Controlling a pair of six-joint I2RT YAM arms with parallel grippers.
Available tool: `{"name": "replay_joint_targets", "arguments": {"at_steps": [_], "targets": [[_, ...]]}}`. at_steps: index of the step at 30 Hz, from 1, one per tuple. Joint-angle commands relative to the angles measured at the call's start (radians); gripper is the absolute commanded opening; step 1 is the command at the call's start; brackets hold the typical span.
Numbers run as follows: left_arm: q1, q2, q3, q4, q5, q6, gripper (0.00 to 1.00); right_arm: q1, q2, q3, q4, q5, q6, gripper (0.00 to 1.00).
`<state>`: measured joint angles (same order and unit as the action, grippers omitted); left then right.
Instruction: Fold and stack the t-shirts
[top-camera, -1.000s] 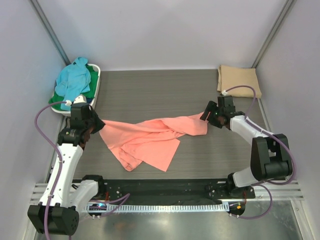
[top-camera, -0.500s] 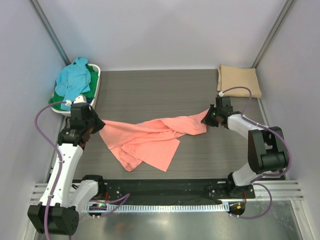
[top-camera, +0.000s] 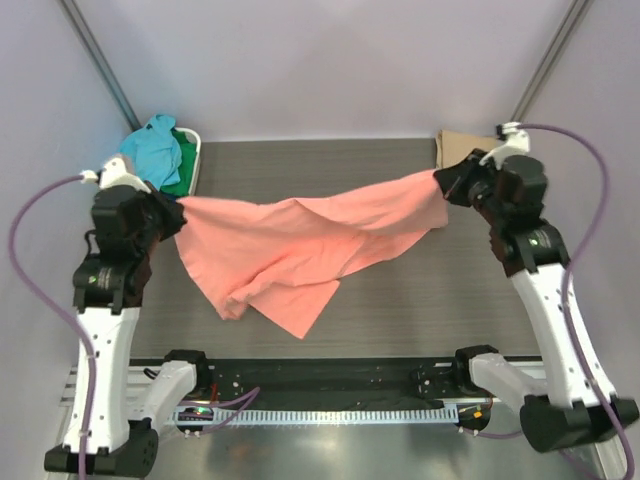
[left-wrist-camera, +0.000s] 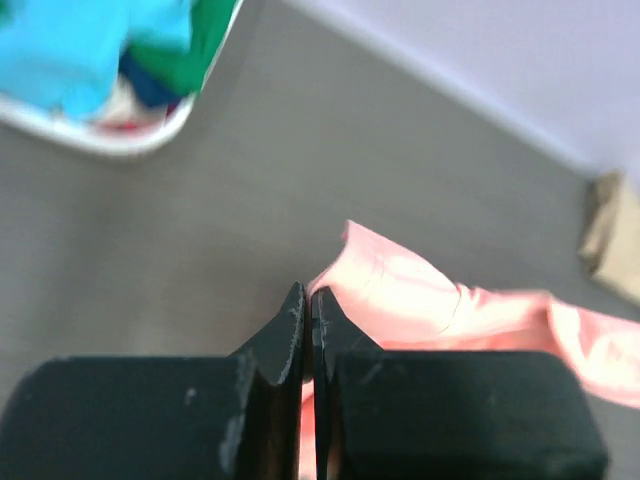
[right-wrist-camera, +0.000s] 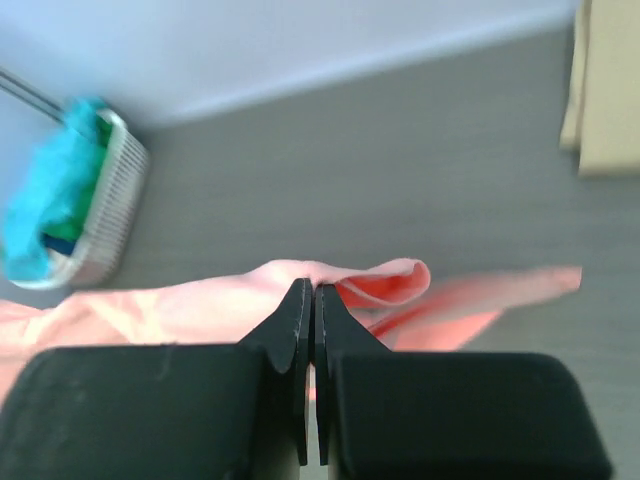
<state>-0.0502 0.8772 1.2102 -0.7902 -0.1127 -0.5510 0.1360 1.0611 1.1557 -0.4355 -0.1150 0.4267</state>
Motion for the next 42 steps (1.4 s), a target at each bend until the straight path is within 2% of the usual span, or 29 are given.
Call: {"name": "replay_joint_targets", "arguments": {"at_steps": [1, 5, 11, 12, 16, 20, 24, 27, 30, 31, 32, 33, 34, 35, 37, 39, 40, 42], "targets": [[0.006, -0.05, 0.188, 0.002, -0.016, 0.062, 0.0, 0.001, -0.143, 0.154, -0.075, 0.023, -0.052, 0.01], [0.006, -0.096, 0.375, 0.026, 0.033, 0.124, 0.0, 0.001, -0.301, 0.236, -0.071, 0.064, -0.066, 0.01], [0.006, -0.207, 0.532, 0.127, 0.134, 0.183, 0.0, 0.001, -0.495, 0.343, -0.06, 0.11, -0.115, 0.01], [0.007, -0.217, 0.549, 0.141, 0.146, 0.187, 0.0, -0.001, -0.507, 0.372, -0.062, 0.164, -0.124, 0.01], [0.004, -0.169, 0.682, 0.14, 0.199, 0.215, 0.0, 0.014, -0.51, 0.403, -0.063, 0.216, -0.143, 0.01], [0.004, -0.061, 0.764, 0.184, 0.229, 0.22, 0.0, 0.014, -0.412, 0.414, -0.042, 0.267, -0.167, 0.01], [0.004, 0.098, 0.787, 0.259, 0.266, 0.244, 0.0, 0.014, -0.238, 0.372, 0.024, 0.333, -0.184, 0.01], [0.004, 0.251, 0.789, 0.298, 0.257, 0.275, 0.0, 0.014, -0.126, 0.332, 0.083, 0.429, -0.178, 0.01], [0.007, 0.435, 0.782, 0.324, 0.255, 0.318, 0.0, 0.01, 0.052, 0.303, 0.098, 0.523, -0.14, 0.01], [0.009, 0.542, 0.782, 0.328, 0.277, 0.332, 0.01, 0.008, 0.122, 0.283, 0.118, 0.535, -0.128, 0.01], [0.009, 0.593, 0.779, 0.336, 0.289, 0.342, 0.02, 0.005, 0.15, 0.251, 0.147, 0.535, -0.117, 0.04], [0.007, 0.656, 0.779, 0.338, 0.291, 0.347, 0.03, -0.007, 0.183, 0.192, 0.171, 0.488, -0.099, 0.16], [0.007, 0.708, 0.778, 0.339, 0.292, 0.352, 0.07, -0.007, 0.207, 0.167, 0.196, 0.483, -0.089, 0.33], [0.007, 0.817, 0.791, 0.313, 0.31, 0.349, 0.36, -0.006, 0.252, 0.144, 0.204, 0.476, -0.079, 0.65], [0.012, 0.905, 0.821, 0.27, 0.352, 0.315, 0.79, -0.006, 0.263, 0.063, 0.233, 0.503, -0.043, 0.86], [0.012, 0.974, 0.822, 0.23, 0.377, 0.292, 0.88, -0.006, 0.221, -0.047, 0.326, 0.476, -0.039, 0.91], [0.012, 0.971, 0.798, 0.238, 0.372, 0.281, 0.98, -0.006, 0.208, -0.069, 0.337, 0.468, -0.036, 0.95], [0.012, 0.927, 0.689, 0.285, 0.348, 0.247, 1.0, -0.006, 0.185, -0.108, 0.345, 0.443, -0.039, 0.96]]}}
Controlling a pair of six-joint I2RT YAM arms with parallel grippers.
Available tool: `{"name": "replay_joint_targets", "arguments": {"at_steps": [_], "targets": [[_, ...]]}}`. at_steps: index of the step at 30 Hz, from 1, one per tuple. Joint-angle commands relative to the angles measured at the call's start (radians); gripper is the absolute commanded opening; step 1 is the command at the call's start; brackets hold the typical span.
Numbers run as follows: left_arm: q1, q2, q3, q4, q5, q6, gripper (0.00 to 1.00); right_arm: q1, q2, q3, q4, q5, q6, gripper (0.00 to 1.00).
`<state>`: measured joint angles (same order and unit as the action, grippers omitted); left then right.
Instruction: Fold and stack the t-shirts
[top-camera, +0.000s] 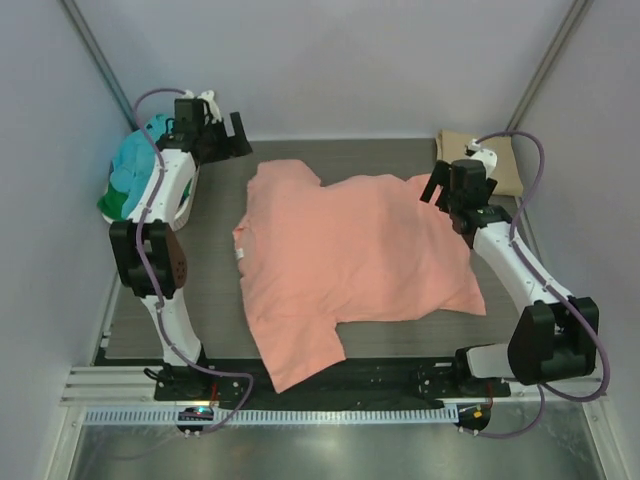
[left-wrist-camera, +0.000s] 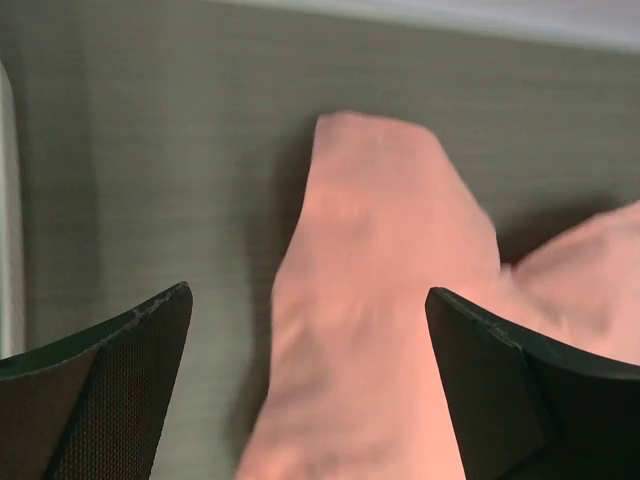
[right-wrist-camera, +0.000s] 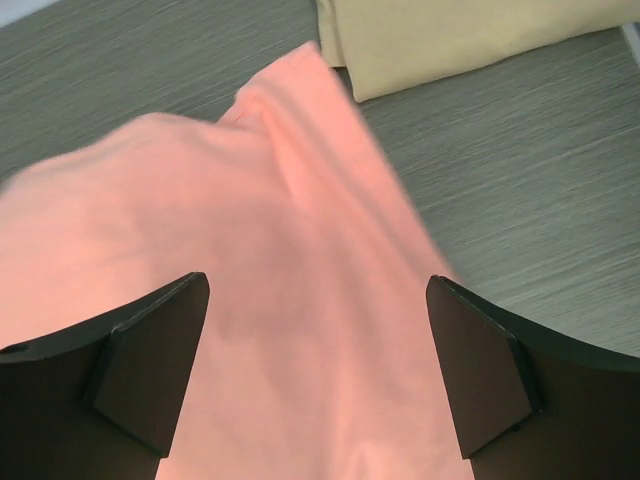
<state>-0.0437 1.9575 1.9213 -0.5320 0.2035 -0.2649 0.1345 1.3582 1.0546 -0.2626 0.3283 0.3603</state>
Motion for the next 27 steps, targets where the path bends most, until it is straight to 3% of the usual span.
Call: {"name": "replay_joint_targets", "arguments": {"at_steps": [1, 6, 10, 15, 21, 27], "targets": [[0.004, -0.175, -0.062, 0.041, 0.021, -0.049, 1.0, -0.004, -0.117, -0.014, 0.174, -0.027, 0.023, 0.96], [0.002, -0.348, -0.321, 0.049, -0.101, -0.158, 0.96, -0.004, -0.143, -0.097, 0.186, -0.126, 0.034, 0.96], [-0.03, -0.475, -0.597, 0.087, -0.113, -0.25, 0.94, -0.004, -0.093, -0.126, 0.194, -0.208, 0.069, 0.96], [-0.14, -0.47, -0.775, 0.214, -0.104, -0.312, 0.93, 0.017, 0.031, -0.081, 0.218, -0.353, 0.112, 0.92], [-0.223, -0.22, -0.653, 0.239, -0.114, -0.339, 0.91, 0.071, 0.171, 0.039, 0.186, -0.357, 0.105, 0.91], [-0.242, 0.084, -0.368, 0.176, -0.122, -0.35, 0.9, 0.1, 0.208, 0.059, 0.181, -0.36, 0.1, 0.91]]}}
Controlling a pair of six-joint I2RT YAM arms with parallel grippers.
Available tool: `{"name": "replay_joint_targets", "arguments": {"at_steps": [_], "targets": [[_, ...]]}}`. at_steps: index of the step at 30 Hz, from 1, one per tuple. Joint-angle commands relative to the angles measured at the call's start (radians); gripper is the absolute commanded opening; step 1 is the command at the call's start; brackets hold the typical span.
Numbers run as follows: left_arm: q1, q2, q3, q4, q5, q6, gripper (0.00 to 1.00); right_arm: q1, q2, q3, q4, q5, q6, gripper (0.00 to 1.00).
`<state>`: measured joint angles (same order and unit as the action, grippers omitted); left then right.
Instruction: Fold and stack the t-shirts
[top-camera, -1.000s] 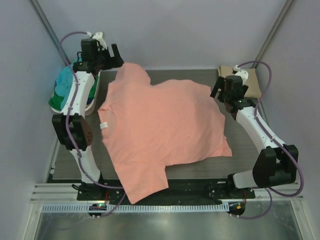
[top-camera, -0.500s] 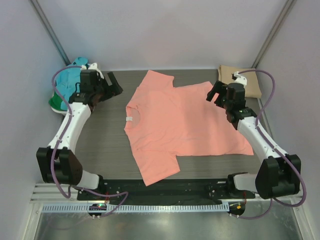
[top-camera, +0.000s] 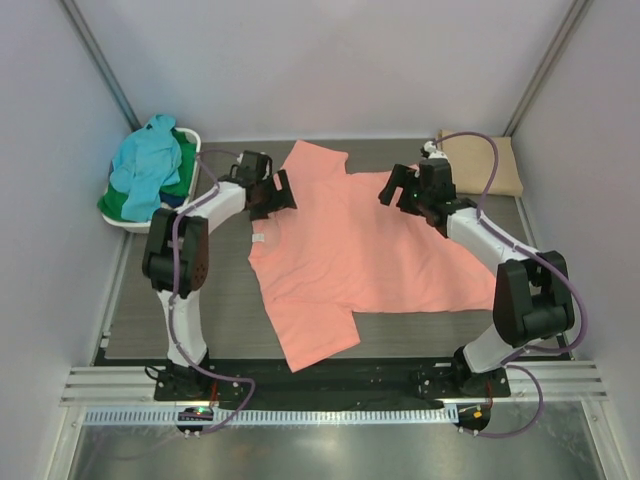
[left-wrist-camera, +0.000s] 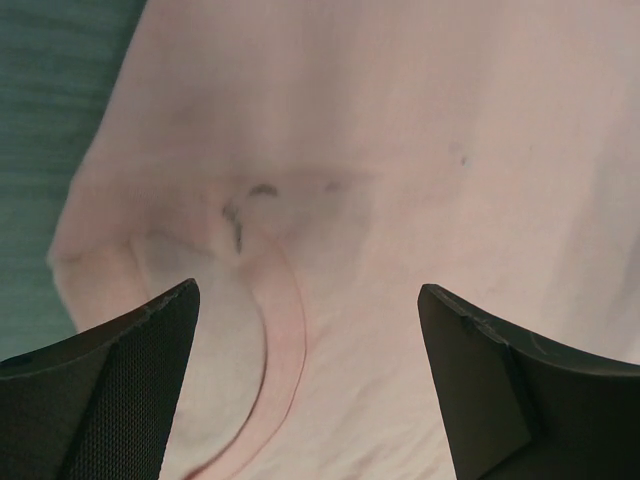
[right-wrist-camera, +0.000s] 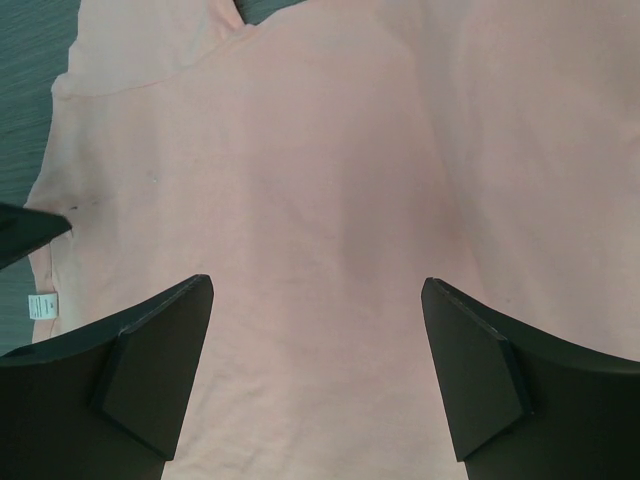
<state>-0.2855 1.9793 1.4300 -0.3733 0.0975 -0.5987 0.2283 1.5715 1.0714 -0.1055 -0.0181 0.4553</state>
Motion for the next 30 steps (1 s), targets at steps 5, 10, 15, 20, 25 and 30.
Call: {"name": "replay_joint_targets", "arguments": {"at_steps": [5, 10, 15, 20, 25, 30], "targets": [[0.012, 0.174, 0.219, -0.111, -0.132, 0.037, 0.9, 0.006, -0.014, 0.022, 0.024, -0.01, -0.009, 0.91], [0.126, 0.162, 0.155, -0.156, -0.18, 0.059, 0.9, 0.006, -0.015, 0.012, 0.024, -0.005, -0.012, 0.91], [0.227, 0.145, 0.168, -0.217, -0.223, 0.092, 0.9, 0.006, 0.012, 0.019, 0.03, -0.022, 0.013, 0.91], [0.236, 0.127, 0.253, -0.28, -0.193, 0.134, 0.9, 0.006, 0.03, 0.041, 0.032, -0.028, 0.011, 0.91], [0.191, 0.024, 0.279, -0.335, -0.219, 0.149, 0.93, 0.006, 0.048, 0.079, 0.01, -0.04, 0.009, 0.91], [0.141, -0.101, 0.248, -0.418, -0.278, 0.149, 0.93, 0.012, 0.016, 0.064, -0.022, -0.007, 0.017, 0.91]]}}
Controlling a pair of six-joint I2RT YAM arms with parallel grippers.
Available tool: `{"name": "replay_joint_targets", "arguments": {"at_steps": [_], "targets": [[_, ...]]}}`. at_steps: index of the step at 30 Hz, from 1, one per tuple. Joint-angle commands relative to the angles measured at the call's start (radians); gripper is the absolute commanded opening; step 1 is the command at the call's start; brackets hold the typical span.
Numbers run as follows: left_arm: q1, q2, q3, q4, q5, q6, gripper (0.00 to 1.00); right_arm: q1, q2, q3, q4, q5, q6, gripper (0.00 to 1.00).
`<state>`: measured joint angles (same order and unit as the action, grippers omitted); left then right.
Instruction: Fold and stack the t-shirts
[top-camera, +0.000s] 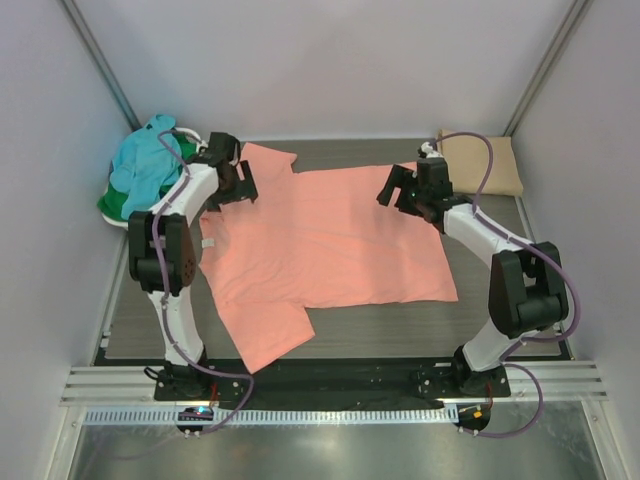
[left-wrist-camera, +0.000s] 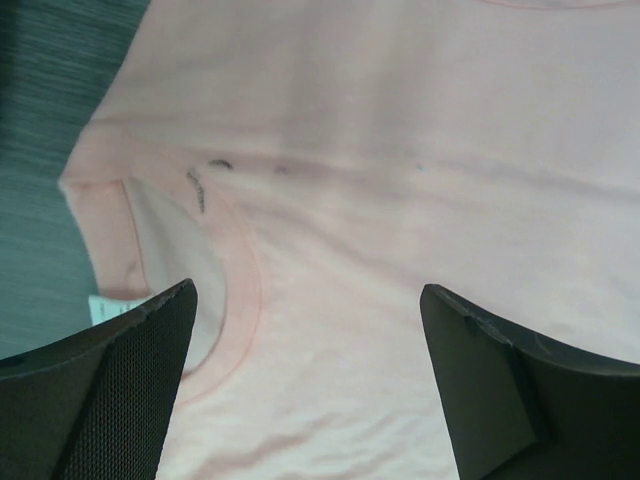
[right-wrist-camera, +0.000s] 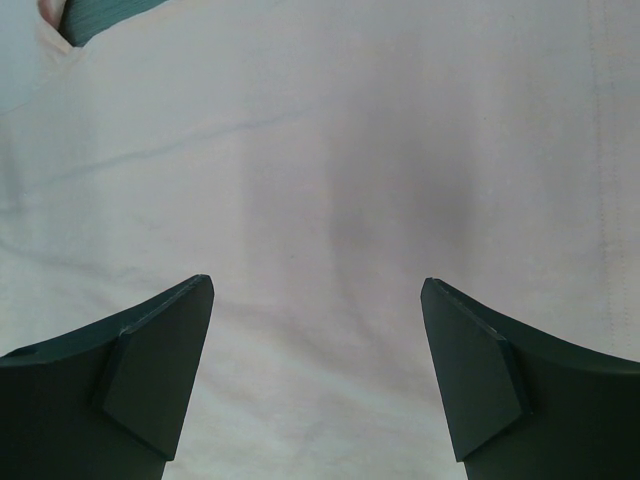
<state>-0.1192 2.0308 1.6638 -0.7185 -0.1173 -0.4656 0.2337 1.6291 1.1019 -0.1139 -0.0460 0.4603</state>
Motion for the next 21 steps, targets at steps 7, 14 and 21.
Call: {"name": "replay_joint_targets", "arguments": {"at_steps": [7, 14, 21], "targets": [[-0.286, -0.524, -0.269, -0.225, -0.316, -0.144, 0.93, 0.093, -0.28, -0.092, -0.139, 0.299, 0.012, 0.91], [-0.779, -0.759, -0.564, -0.462, -0.398, -0.629, 0.92, 0.136, -0.543, -0.282, -0.257, 0.35, 0.129, 0.91], [-1.135, -0.902, -0.791, -0.593, -0.3, -1.093, 0.9, 0.138, -0.663, -0.367, -0.297, 0.281, 0.141, 0.9]]}}
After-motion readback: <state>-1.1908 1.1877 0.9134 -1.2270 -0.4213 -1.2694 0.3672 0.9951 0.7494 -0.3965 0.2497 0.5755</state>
